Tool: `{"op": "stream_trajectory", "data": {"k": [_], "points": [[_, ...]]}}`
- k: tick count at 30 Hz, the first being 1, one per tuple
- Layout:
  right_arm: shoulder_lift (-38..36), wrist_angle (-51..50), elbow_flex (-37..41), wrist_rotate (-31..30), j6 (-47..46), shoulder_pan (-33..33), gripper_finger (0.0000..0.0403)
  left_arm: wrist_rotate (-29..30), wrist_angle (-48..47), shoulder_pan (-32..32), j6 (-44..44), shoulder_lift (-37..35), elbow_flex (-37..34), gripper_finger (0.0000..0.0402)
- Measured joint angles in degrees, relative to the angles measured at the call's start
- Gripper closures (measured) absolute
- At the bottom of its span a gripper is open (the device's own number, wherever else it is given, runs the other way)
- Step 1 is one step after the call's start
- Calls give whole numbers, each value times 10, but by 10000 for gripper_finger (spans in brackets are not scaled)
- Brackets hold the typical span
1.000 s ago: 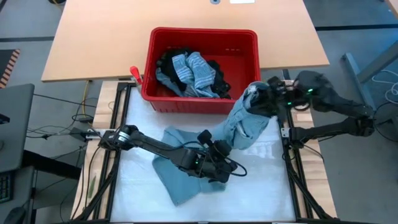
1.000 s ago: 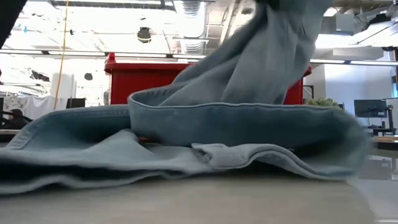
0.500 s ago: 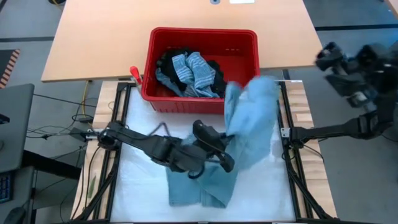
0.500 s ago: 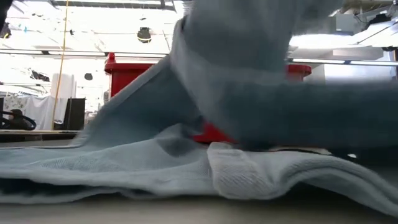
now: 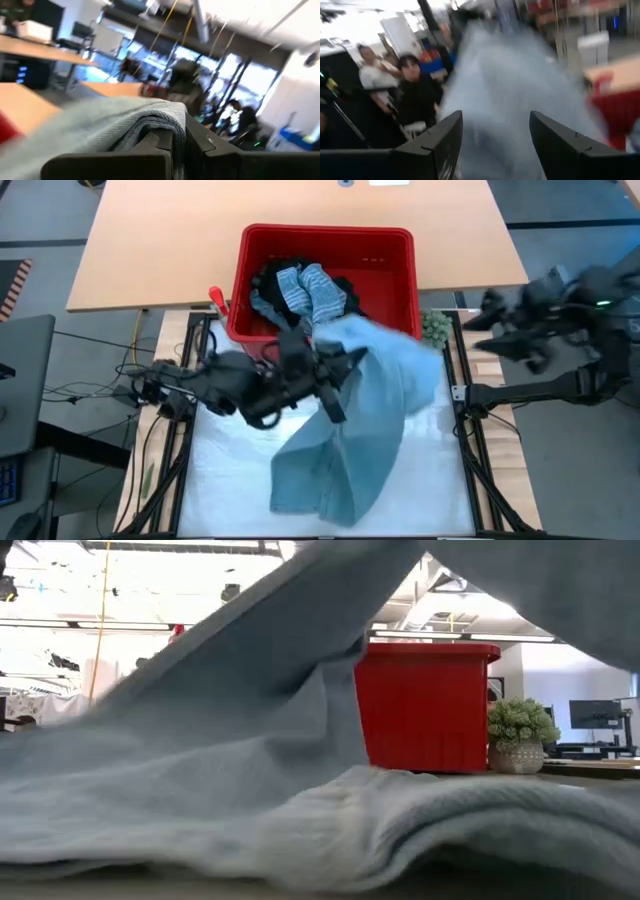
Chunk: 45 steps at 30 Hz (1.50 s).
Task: Fold Laundry from Bin
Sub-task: Fold the light blue pants
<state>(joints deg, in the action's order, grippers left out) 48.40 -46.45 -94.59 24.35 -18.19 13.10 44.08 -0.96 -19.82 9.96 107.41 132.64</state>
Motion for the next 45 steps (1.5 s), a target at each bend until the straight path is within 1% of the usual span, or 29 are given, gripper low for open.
{"op": "stream_trajectory", "data": {"k": [6, 10, 14, 16, 18, 20, 22, 26, 28, 31, 35, 37, 40, 45], "points": [[-16, 0, 91, -1, -17, -15, 148, -83, 85, 18, 17, -45, 0, 401], [-29, 50, 158, -9, -15, -25, 148, -145, 125, 27, 25, -65, 0, 401], [-28, 177, 236, -48, -17, -35, 148, -164, 123, 31, 32, -74, 0, 401], [-16, 275, 273, -50, -32, -38, 148, -172, 114, 31, 31, -77, 0, 401], [3, 385, 303, -28, -58, -44, 149, -173, 90, 31, 25, -82, 0, 401], [28, 473, 318, 17, -87, -55, 149, -164, 56, 30, 15, -91, 0, 401], [49, 551, 320, 49, -109, -70, 149, -146, 19, 30, 13, -104, 0, 401], [84, 641, 320, 87, -118, -101, 149, -106, -47, 28, 11, -130, 0, 401], [101, 683, 321, 85, -118, -105, 149, -89, -77, 28, 15, -139, 0, 401], [130, 728, 305, 73, -118, -91, 149, -80, -108, 28, 33, -143, 0, 401], [184, 722, 263, 72, -117, -62, 149, -83, -111, 28, 38, -145, 0, 401], [209, 715, 245, 77, -115, -44, 149, -99, -115, 28, 43, -150, 0, 401], [234, 711, 215, 99, -115, -11, 149, -118, -118, 25, 47, -159, 0, 401], [273, 713, 137, 101, -114, 37, 149, -121, -138, 16, 47, -170, 0, 401]]}}
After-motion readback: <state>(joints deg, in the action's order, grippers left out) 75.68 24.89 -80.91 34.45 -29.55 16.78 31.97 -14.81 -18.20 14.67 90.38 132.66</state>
